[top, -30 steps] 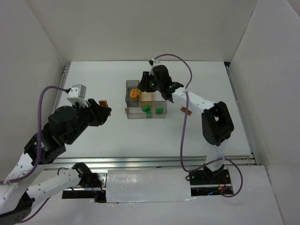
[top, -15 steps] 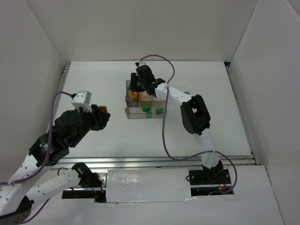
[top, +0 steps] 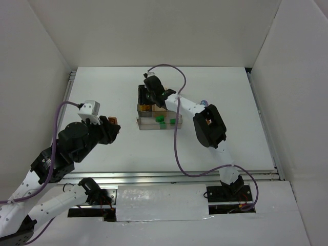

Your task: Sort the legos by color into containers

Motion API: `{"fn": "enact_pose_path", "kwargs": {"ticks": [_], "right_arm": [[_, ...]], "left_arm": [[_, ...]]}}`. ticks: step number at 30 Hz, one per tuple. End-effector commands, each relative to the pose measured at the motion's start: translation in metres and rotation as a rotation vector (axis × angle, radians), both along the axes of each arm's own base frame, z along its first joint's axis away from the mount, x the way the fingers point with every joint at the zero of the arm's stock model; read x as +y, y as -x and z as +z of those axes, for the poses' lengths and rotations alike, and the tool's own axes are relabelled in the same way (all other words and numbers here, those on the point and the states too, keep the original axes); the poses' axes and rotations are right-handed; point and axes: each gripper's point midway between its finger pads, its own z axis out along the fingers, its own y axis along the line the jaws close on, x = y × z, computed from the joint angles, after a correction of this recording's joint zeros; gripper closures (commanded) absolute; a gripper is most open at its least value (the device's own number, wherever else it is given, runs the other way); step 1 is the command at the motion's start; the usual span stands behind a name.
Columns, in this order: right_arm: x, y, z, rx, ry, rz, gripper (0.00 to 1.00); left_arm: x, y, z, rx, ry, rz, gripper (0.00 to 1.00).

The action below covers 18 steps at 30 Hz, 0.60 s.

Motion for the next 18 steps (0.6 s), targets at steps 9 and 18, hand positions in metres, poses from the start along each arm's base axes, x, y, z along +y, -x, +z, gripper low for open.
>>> {"fn": "enact_pose_path", "kwargs": {"ticks": [9,18], "right_arm": [[-0.008,-0.001,0.057,-0.099,-0.023,-0.021,0.42],[-0.057,0.036,0.173,-0.247,-0.140,0.004,0.39]], "left_arm": [[-0.003,-0.002,0.004,-0.026,0.004,-0.015,1.00],[-0.012,0.002,0.009,-0.042,0.020,-0.077,1.00]]}}
